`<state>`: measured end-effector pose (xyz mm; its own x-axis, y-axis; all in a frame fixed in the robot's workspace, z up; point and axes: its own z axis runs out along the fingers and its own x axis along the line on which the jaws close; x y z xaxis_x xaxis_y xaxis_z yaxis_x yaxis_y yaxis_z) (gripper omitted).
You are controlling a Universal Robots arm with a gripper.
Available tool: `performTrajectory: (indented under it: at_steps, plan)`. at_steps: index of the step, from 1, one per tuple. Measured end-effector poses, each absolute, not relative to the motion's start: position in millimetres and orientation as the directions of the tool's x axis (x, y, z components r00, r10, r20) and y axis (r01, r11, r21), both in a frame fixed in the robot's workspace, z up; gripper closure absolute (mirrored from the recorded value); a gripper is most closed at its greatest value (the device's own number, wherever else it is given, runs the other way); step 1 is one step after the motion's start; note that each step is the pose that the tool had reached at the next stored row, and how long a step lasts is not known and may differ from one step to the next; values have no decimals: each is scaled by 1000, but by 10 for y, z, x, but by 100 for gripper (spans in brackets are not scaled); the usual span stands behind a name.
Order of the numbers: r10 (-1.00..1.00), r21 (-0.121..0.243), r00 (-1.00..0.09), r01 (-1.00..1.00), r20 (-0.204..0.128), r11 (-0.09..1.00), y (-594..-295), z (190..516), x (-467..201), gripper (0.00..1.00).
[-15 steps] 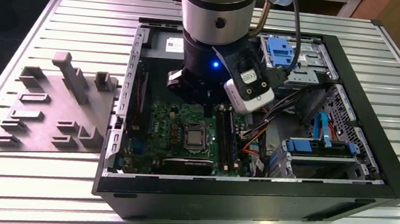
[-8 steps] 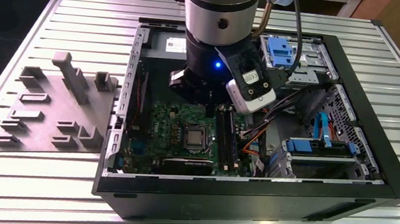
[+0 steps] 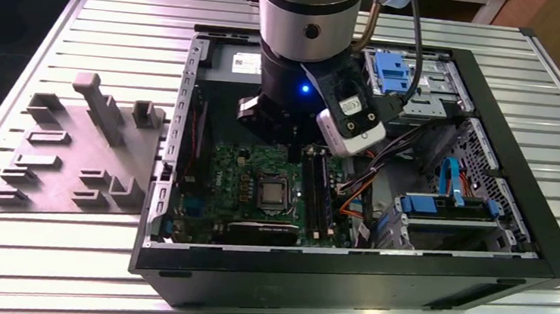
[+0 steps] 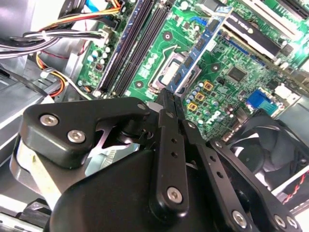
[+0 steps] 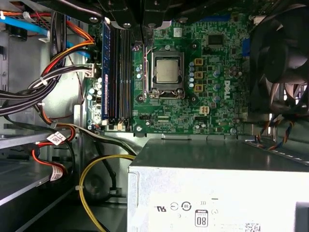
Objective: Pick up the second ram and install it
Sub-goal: 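Insert the second ram into the second slot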
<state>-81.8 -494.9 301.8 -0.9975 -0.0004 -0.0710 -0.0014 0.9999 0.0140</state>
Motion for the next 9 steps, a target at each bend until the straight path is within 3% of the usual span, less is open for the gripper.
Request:
performTrajectory:
  at_steps: [9]
  plan:
    - [0, 14, -997, -1, -71, 1000, -4940, 2972, -819, 88]
